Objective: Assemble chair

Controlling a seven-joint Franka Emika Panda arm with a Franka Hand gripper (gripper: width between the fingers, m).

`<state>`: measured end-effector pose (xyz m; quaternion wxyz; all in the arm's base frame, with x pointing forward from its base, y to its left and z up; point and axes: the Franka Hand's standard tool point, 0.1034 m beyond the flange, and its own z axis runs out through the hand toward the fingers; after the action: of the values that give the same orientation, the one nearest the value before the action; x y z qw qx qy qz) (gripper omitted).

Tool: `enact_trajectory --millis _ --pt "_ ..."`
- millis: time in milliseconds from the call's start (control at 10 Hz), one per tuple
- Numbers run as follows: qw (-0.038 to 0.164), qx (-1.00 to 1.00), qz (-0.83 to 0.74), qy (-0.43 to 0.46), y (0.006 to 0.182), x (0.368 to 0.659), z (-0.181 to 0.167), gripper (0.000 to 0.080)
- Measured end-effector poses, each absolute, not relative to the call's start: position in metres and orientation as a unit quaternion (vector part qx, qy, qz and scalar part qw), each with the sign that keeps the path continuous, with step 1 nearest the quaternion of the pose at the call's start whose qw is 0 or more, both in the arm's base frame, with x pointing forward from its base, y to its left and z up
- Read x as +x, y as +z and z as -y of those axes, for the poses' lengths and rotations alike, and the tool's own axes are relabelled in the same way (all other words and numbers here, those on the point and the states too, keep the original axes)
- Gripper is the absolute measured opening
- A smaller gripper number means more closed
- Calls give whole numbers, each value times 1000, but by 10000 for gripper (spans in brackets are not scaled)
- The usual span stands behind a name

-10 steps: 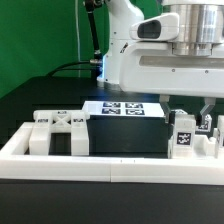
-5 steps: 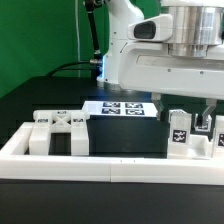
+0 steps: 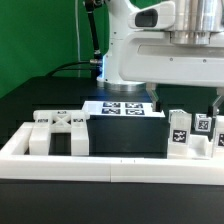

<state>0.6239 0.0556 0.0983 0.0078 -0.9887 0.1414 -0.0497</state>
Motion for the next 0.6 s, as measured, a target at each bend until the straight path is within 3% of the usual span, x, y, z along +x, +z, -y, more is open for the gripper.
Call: enact_trajectory --millis 600 --pt "8 -988 -144 -54 94 615 -54 648"
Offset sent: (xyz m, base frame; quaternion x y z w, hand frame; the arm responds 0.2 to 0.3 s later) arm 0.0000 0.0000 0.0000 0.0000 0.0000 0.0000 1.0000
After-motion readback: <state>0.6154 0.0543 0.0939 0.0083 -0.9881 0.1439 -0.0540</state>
